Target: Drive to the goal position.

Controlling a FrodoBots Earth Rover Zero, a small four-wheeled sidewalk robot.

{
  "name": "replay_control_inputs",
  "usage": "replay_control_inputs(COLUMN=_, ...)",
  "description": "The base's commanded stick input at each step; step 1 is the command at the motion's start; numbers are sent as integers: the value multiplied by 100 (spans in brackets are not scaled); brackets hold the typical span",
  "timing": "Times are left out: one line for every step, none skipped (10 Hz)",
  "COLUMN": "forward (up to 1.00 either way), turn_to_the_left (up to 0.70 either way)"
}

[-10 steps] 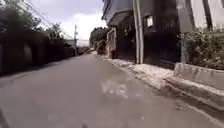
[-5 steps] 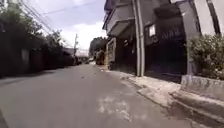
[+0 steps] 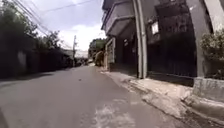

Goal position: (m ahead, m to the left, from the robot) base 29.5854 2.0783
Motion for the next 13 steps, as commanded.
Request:
replay_control_inputs(forward=70, turn_to_the_left=1)
replay_control_inputs(forward=70, turn_to_the_left=1)
replay_control_inputs(forward=70, turn_to_the_left=1)
replay_control_inputs(forward=70, turn_to_the_left=1)
replay_control_inputs(forward=70, turn_to_the_left=1)
replay_control_inputs(forward=70, turn_to_the_left=1)
replay_control_inputs(forward=70, turn_to_the_left=1)
replay_control_inputs(forward=70, turn_to_the_left=1)
replay_control_inputs(forward=70, turn_to_the_left=1)
replay_control_inputs(forward=70, turn_to_the_left=1)
replay_control_inputs(forward=70, turn_to_the_left=1)
replay_control_inputs(forward=70, turn_to_the_left=1)
replay_control_inputs(forward=70, turn_to_the_left=1)
